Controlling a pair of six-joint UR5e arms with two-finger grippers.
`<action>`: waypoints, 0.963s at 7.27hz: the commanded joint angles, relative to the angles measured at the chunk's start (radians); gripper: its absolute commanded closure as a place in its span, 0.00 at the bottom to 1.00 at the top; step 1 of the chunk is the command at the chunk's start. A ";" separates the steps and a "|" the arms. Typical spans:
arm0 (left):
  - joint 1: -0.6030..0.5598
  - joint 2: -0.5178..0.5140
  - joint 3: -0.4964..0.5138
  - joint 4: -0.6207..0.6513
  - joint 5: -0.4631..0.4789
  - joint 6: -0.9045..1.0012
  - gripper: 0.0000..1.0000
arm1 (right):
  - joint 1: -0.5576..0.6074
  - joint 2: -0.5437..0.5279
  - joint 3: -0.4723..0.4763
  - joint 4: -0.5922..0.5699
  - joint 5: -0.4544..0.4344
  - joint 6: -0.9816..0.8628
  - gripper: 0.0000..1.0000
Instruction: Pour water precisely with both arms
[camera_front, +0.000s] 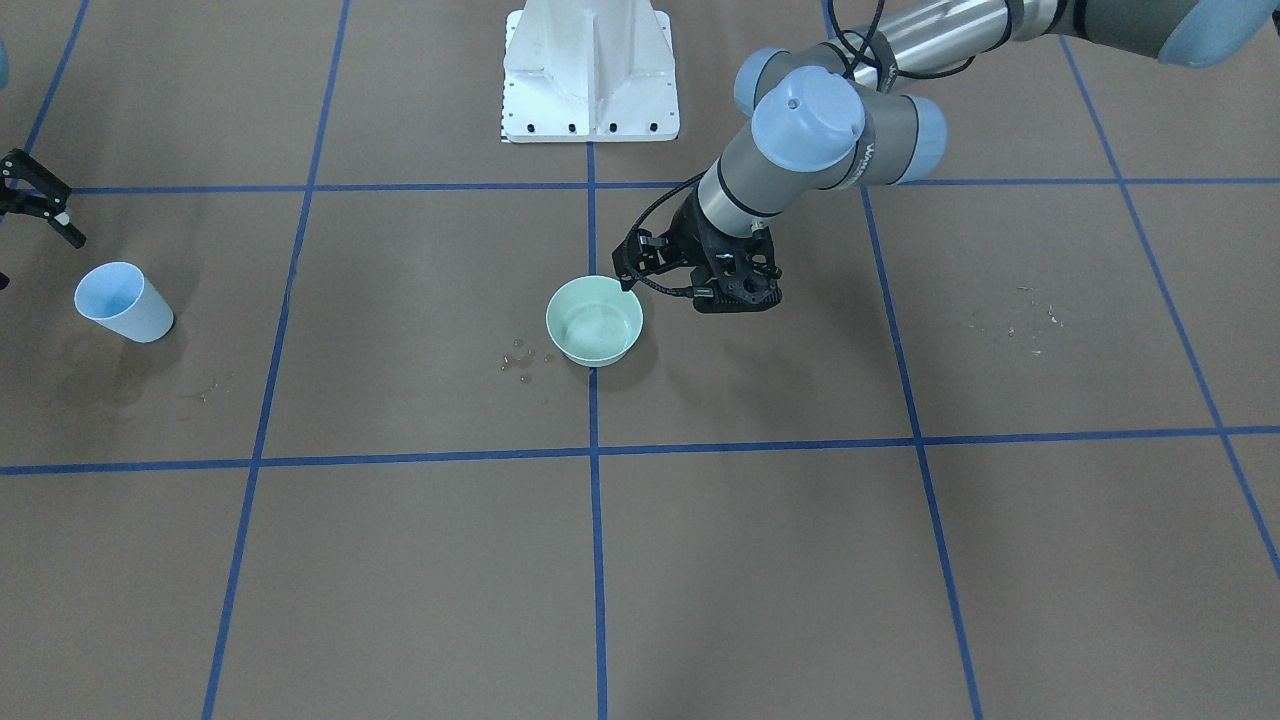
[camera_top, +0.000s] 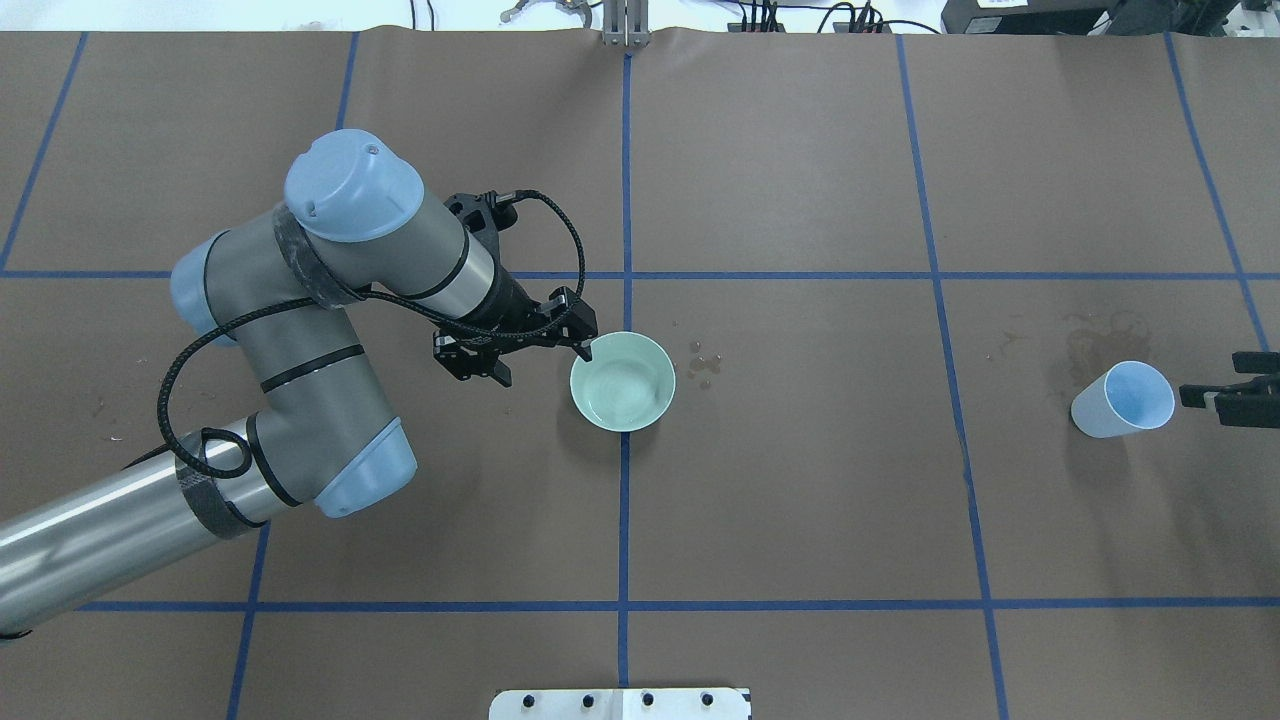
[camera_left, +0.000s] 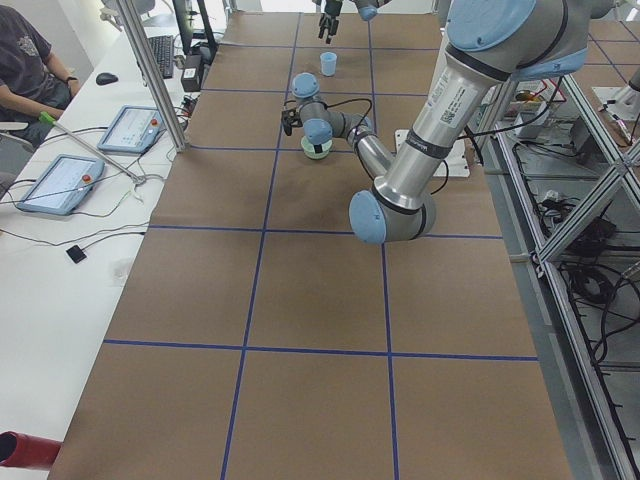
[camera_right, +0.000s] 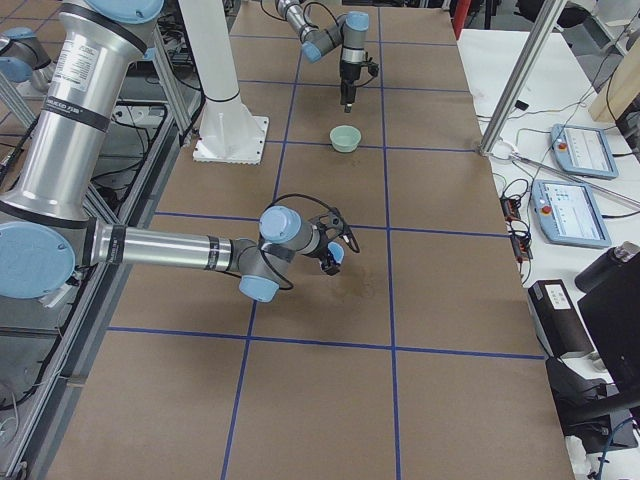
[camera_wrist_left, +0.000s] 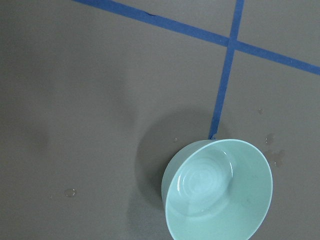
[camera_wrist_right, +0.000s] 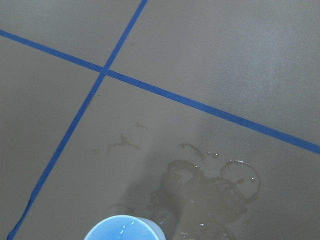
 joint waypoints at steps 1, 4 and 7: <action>0.000 0.001 -0.001 0.000 0.002 -0.009 0.00 | -0.143 -0.065 -0.001 0.092 -0.225 0.003 0.00; 0.000 0.003 -0.001 -0.002 0.002 -0.019 0.00 | -0.254 -0.068 -0.005 0.100 -0.291 0.120 0.00; 0.000 0.006 -0.001 -0.002 0.002 -0.019 0.00 | -0.328 -0.062 -0.030 0.100 -0.388 0.121 0.00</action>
